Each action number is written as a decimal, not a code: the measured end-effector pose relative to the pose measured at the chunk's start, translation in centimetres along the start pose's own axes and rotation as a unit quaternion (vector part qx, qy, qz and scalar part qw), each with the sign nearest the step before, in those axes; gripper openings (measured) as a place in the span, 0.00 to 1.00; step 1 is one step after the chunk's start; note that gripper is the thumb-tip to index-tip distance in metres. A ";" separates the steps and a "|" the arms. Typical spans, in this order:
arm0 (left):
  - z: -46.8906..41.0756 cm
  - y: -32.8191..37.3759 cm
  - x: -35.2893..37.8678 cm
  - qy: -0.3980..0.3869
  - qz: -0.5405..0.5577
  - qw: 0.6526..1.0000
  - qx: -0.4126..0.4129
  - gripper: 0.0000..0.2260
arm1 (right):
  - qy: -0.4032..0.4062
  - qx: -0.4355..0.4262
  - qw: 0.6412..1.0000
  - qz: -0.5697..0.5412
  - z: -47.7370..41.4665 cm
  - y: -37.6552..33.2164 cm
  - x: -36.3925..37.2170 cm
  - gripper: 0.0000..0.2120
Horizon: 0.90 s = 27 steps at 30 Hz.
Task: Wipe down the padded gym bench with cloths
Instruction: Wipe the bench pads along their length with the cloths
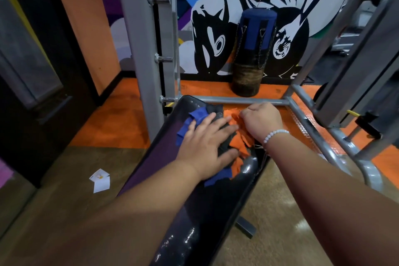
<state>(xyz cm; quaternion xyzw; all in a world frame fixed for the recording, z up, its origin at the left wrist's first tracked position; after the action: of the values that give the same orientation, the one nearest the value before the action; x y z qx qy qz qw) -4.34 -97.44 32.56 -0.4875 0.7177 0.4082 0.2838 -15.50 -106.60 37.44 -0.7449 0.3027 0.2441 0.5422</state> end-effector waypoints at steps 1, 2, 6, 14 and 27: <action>-1.1 -0.5 -0.1 -0.003 -0.001 1.000 -0.013 0.25 | 0.000 -0.001 1.000 0.000 0.0 0.0 0.0 0.13; -2.2 -1.1 -0.2 -0.006 -0.002 1.000 -0.030 0.23 | 0.002 0.002 1.000 -0.004 0.0 0.2 0.0 0.13; -5.2 -4.6 -0.5 -0.005 -0.021 0.996 -0.091 0.19 | 0.011 0.020 1.000 -0.014 -0.1 0.9 0.3 0.11; -6.4 -8.8 -0.8 0.016 0.007 0.984 -0.176 0.20 | 0.000 0.021 1.000 -0.004 0.1 0.9 0.3 0.12; -3.5 4.6 0.0 -0.014 0.094 0.995 0.018 0.23 | -0.034 0.035 0.999 0.011 -2.6 1.1 -2.4 0.11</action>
<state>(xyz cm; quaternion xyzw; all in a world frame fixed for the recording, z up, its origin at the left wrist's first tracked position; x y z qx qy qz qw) -8.66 -99.62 35.73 -0.4067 0.7637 0.4270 0.2628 -17.91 -108.84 39.12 -0.7135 0.3007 0.2642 0.5751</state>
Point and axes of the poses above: each hand's wrist, its own z-axis away from the middle knuckle, its own x-axis out of the palm, y = z × x, the point moved 7 cm from there along -z, towards the middle knuckle, and after that the axes turned 10 degrees about y, right-handed, at the moved point
